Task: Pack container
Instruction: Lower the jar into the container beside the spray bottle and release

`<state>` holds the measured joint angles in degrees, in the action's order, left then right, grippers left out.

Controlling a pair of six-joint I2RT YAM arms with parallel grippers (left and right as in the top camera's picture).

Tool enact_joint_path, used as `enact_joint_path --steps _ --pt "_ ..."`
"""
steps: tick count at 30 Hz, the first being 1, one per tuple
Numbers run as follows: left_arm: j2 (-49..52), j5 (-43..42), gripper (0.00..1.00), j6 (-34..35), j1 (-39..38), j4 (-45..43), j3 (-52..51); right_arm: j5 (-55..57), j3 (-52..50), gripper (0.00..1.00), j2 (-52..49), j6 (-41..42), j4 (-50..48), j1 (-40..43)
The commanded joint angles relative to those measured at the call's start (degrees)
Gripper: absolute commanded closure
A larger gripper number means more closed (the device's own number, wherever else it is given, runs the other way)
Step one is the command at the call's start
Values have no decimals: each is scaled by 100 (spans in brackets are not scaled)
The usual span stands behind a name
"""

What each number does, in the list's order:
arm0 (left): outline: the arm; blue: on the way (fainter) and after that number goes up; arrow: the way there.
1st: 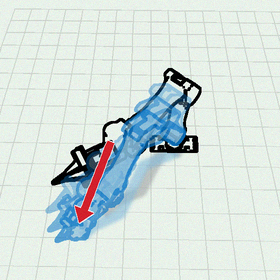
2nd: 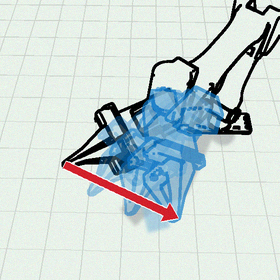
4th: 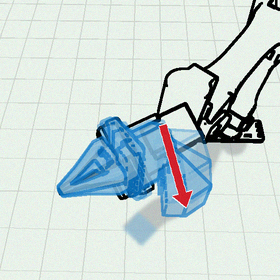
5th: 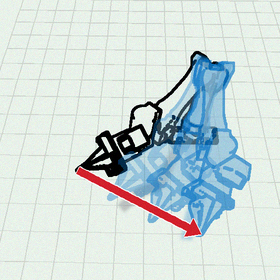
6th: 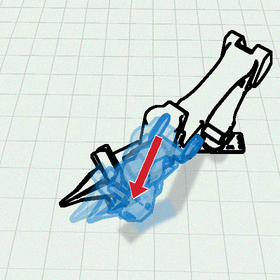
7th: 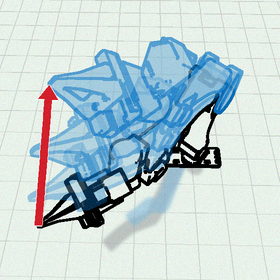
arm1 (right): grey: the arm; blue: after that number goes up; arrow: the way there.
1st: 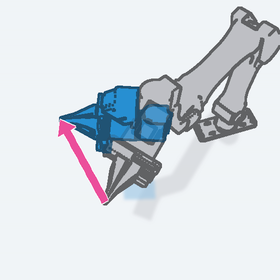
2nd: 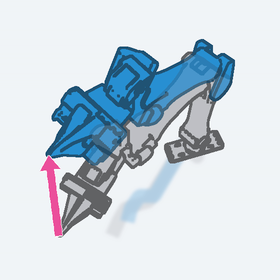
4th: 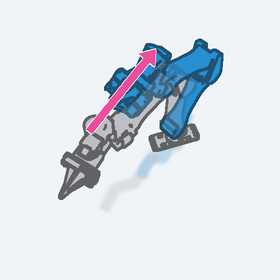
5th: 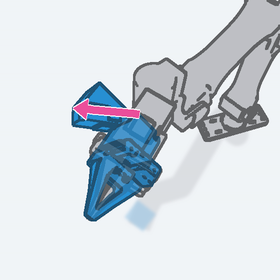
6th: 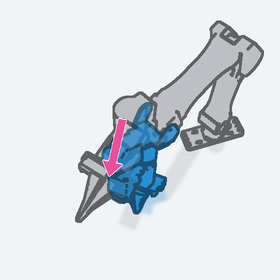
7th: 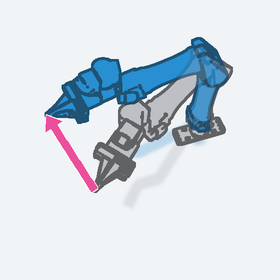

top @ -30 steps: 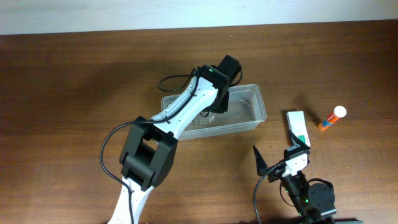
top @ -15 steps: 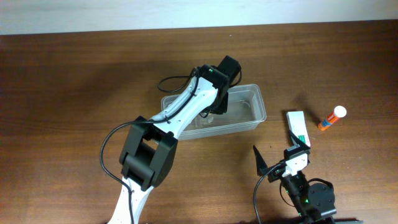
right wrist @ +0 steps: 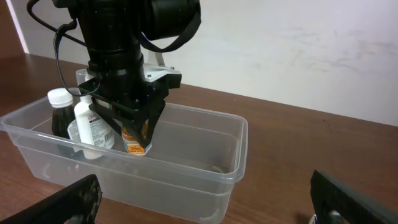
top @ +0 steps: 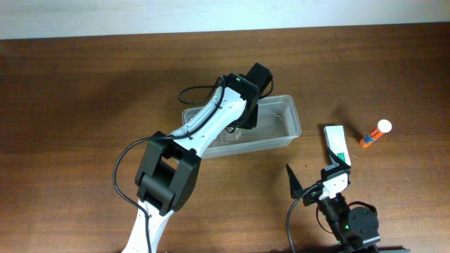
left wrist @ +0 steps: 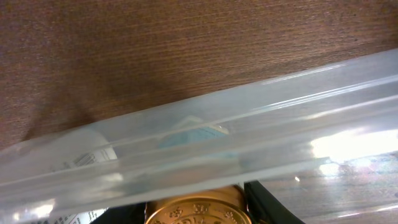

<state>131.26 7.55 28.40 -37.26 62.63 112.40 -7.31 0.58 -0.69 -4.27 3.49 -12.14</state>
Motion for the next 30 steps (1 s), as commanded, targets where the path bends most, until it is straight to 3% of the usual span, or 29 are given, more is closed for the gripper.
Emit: enact_joint_path --steps 1,17,21,24,30 --pt "83 24 78 90 15 33 90 48 -26 2 37 70 37 22" --pt "341 94 79 85 20 153 90 48 -26 2 37 70 37 22" --pt "341 153 62 63 22 181 90 48 -26 2 37 70 37 22" --pt "339 153 59 66 20 197 105 48 -26 2 37 70 37 22" --pt "328 155 41 63 20 393 330 48 -26 2 37 70 37 22"
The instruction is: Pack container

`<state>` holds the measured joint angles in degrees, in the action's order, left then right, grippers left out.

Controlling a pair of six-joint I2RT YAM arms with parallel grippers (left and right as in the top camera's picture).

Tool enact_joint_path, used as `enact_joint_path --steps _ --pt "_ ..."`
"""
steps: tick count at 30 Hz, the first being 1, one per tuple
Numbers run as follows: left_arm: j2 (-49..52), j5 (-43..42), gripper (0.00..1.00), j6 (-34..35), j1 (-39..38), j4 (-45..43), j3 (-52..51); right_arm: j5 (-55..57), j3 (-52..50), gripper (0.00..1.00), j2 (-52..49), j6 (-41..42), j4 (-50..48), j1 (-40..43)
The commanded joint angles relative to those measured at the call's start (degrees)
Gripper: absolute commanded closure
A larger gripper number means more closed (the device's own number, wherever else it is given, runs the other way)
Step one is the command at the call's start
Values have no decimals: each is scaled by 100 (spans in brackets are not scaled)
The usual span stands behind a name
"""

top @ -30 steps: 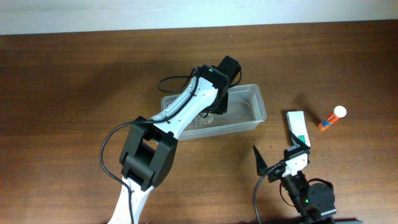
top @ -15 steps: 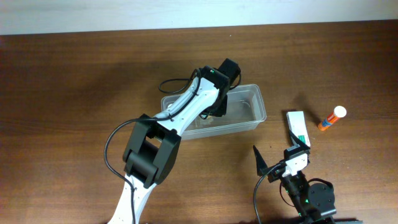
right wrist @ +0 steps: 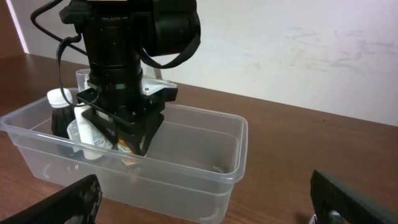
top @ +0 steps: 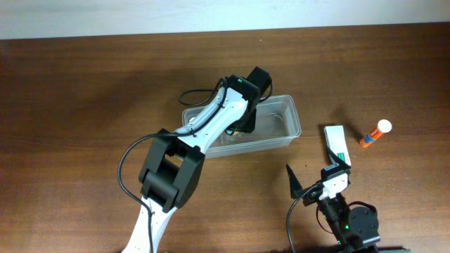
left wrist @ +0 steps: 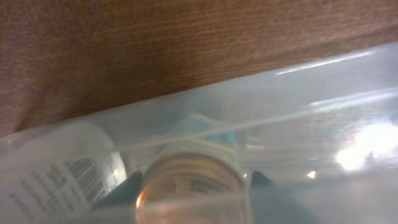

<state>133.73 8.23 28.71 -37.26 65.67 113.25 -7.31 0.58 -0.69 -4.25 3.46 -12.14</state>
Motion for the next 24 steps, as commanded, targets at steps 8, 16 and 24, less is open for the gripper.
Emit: enact_joint_path --steps 8,16,24 --pt "81 129 40 -7 20 514 918 50 -26 2 37 68 39 22" --pt "70 212 41 -4 20 1401 2190 48 -26 2 37 70 42 22" --pt "72 -752 99 -4 -114 1775 2597 50 -26 2 37 68 39 22"
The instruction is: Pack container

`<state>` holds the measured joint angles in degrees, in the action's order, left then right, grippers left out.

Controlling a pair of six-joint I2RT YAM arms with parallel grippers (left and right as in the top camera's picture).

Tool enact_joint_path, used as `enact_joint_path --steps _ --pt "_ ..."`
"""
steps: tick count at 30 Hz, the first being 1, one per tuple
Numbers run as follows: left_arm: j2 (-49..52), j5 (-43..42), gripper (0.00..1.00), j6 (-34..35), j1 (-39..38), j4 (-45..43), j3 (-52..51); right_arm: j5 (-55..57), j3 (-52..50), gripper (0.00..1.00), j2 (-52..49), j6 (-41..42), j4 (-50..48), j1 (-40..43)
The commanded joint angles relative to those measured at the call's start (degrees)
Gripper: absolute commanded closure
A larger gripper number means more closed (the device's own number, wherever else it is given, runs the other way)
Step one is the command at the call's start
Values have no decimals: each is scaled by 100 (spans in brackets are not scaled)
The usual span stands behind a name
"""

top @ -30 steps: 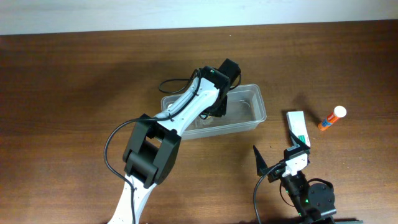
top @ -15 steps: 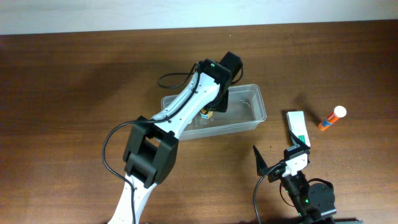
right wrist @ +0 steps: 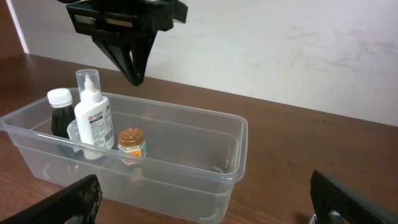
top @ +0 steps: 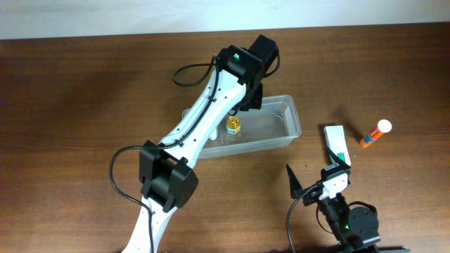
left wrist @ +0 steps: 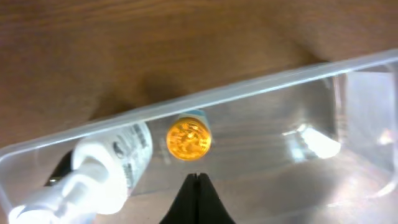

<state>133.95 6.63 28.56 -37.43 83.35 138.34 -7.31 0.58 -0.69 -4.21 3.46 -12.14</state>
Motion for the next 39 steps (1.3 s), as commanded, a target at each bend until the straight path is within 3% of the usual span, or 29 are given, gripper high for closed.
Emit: enact_joint_path --steps 1,9,14,39 --pt "52 -693 99 11 -153 -42 70 48 -26 2 37 63 39 22" --pt "52 -662 99 39 -800 -575 61 48 -26 1 37 63 39 22" --pt "63 -205 99 520 -1058 -575 46 48 -26 2 37 66 39 22" --pt "763 -275 99 809 -981 -378 46 48 -26 2 37 63 39 22"
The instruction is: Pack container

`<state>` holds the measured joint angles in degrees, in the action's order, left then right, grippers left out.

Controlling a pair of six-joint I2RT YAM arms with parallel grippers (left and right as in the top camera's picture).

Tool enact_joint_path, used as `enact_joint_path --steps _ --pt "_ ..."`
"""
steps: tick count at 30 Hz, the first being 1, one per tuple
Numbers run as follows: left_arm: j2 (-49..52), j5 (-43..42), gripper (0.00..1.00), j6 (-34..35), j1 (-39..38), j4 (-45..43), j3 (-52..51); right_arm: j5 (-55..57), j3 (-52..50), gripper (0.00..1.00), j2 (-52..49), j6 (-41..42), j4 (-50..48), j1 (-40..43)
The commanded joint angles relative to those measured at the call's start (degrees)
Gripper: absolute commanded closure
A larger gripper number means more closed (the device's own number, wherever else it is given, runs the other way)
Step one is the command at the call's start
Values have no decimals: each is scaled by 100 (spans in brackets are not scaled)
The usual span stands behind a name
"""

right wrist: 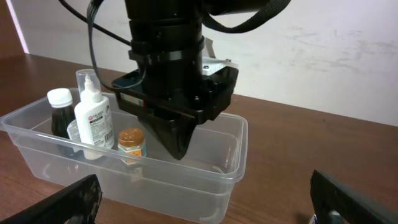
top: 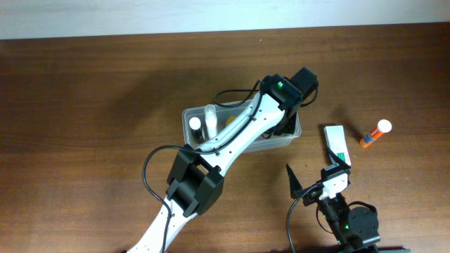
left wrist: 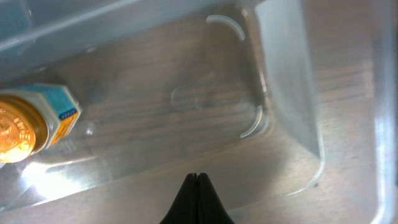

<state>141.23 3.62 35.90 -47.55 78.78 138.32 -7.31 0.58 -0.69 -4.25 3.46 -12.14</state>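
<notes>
A clear plastic tub [top: 191, 114] sits mid-table. Inside its left half stand a dark bottle with a white cap [right wrist: 60, 111], a white squeeze bottle [right wrist: 92, 123] and a small gold-lidded jar [right wrist: 131, 143]. The jar [left wrist: 25, 127] also shows at the left edge of the left wrist view. My left gripper [right wrist: 178, 150] is shut on nothing, its tip [left wrist: 198, 178] pointing down over the tub's bare right half, right of the jar. My right gripper [right wrist: 205, 202] stands wide open near the table's front edge, facing the tub's [right wrist: 186, 163] long side.
A white box with green print [top: 336, 143] lies right of the tub, just beyond my right gripper [top: 318, 171]. Farther right lies an orange glue stick with a white cap [top: 375, 133]. The left arm stretches across the tub from the front left.
My left gripper, still shut and empty, was high above the tub's left part by the jar. Now it is lower and over the tub's right half. The right arm has not moved.
My left gripper was shut on the gold-lidded jar, holding it in the tub beside the white bottle. Then it was lower with the jar near the floor. Then the jar stood free and the gripper was shut above it. Now the gripper is over the right half.
</notes>
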Motion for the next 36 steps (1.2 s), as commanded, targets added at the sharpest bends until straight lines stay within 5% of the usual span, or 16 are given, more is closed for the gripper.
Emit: enact_joint_path --steps 1,36 --pt "35 26 99 74 31 116 48 48 -26 2 37 68 39 22" --pt "-127 -321 99 -363 -109 866 175 48 -26 2 37 68 39 22"
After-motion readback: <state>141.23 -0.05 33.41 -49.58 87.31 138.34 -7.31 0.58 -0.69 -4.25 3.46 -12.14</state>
